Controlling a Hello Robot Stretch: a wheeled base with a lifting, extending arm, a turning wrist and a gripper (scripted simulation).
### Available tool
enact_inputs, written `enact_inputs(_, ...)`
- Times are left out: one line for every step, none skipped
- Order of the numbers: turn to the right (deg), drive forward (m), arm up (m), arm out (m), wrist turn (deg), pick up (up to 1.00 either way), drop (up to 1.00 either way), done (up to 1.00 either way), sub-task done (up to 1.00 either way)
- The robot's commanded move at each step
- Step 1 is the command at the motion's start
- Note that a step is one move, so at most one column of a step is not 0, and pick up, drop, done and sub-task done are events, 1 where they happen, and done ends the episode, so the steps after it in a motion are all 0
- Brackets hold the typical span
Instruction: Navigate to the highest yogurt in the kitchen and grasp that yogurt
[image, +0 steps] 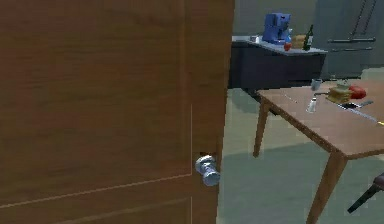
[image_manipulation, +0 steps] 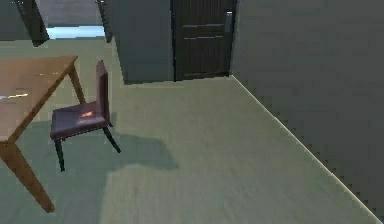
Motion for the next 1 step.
enact_inputs(45.0, 0.00, 0.00, 0.00, 0.0, 0.00, 0.00, 0.00, 0.00)
